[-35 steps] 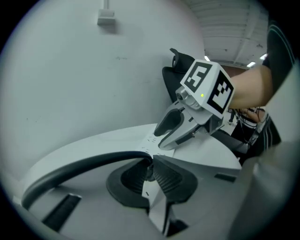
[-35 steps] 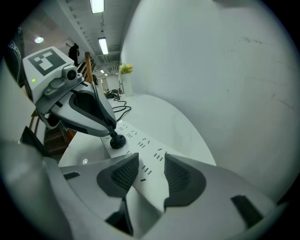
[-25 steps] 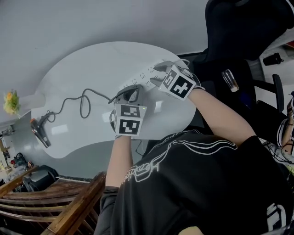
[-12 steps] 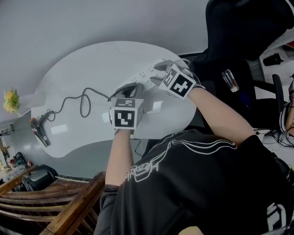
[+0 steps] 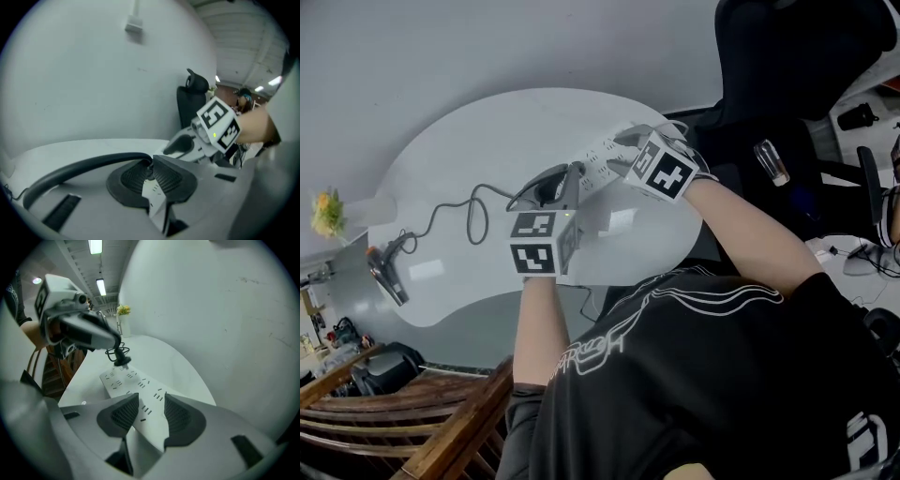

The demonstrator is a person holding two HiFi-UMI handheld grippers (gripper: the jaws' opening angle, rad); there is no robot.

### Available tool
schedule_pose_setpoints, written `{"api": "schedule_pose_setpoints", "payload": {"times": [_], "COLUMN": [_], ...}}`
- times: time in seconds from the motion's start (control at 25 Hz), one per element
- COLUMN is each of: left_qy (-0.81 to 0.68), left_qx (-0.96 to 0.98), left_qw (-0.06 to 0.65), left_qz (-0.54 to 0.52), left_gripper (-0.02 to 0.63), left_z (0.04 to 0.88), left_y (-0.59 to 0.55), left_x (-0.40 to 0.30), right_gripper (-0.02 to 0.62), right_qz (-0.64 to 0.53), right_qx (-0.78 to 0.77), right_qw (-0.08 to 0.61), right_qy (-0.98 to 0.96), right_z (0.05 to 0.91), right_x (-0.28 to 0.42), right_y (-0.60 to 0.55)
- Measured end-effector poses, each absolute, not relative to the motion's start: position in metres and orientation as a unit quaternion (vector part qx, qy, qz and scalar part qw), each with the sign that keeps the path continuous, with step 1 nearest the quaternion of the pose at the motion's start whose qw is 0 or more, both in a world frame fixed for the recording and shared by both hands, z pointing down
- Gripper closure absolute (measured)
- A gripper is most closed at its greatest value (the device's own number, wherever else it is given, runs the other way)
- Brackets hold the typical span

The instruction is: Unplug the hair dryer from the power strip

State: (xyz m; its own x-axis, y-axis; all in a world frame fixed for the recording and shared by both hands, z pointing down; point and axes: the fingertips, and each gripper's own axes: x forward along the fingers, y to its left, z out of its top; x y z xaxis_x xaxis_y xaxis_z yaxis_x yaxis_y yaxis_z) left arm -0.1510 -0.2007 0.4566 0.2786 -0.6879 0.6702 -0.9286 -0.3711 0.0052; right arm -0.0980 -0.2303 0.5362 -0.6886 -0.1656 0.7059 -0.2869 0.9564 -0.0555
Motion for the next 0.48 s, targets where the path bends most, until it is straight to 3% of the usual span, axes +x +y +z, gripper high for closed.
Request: {"api": "schedule_pose_setpoints", "payload": {"times": [0.48], "left_qy": [-0.524], "left_qx": [0.785], "left_qw": [0.255], "left_qz": [0.212], "left_gripper": [0.566], "left_z": [0.419], "left_y": [-0.189], "left_x": [-0.165], "right_gripper": [0.439], "right_qz": [0.091], "right_qx": [0.141], "right_qw": [0.371], "right_qy": [-0.914], "right_z": [0.536], "right_x": [-0.097], "right_y": [-0.230]}}
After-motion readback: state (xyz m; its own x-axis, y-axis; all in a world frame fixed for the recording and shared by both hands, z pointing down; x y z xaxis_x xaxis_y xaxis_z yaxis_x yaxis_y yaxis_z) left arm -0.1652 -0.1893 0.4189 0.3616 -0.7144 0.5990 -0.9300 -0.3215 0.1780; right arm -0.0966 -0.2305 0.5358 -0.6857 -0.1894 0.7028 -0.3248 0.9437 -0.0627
